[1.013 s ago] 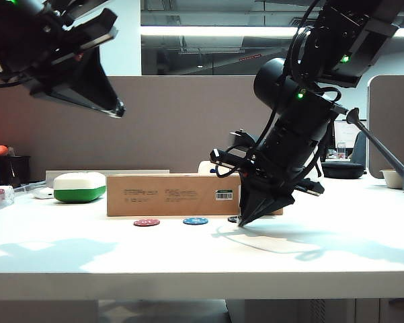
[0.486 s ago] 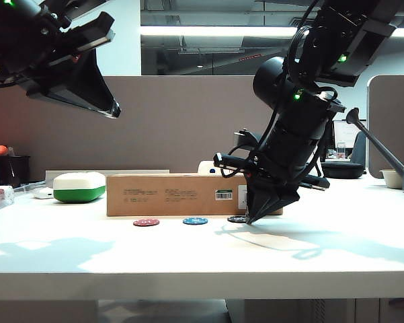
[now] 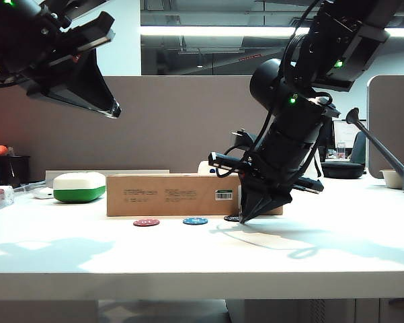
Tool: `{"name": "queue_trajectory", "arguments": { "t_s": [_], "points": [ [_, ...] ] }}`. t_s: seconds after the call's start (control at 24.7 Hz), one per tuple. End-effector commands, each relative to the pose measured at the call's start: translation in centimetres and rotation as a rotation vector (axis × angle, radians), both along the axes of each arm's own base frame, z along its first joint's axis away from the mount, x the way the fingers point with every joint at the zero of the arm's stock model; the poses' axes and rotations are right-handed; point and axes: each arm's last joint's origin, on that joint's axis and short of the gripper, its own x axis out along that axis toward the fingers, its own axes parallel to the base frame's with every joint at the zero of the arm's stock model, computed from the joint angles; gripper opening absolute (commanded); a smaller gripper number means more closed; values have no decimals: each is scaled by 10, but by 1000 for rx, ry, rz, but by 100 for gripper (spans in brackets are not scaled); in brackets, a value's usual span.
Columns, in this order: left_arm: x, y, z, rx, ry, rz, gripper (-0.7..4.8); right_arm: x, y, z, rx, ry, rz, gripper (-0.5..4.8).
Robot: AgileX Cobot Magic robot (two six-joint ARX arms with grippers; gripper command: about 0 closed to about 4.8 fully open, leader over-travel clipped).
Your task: Push the chip with the highest value in the row forward next to the rectangular box.
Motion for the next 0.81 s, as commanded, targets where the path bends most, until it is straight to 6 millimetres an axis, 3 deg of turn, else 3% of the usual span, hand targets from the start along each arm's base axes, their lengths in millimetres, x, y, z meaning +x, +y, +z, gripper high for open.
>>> {"name": "queue_trajectory", "arguments": {
  "t_s": [0.04,0.81],
  "points": [
    [0,0,2,-13,-12,-2,-5,1,0,0,-1,-18,-17,-9],
    [0,0,2,-14,-12,-2,-5,2,5,1,79,9,-74,-9]
  ]
}}
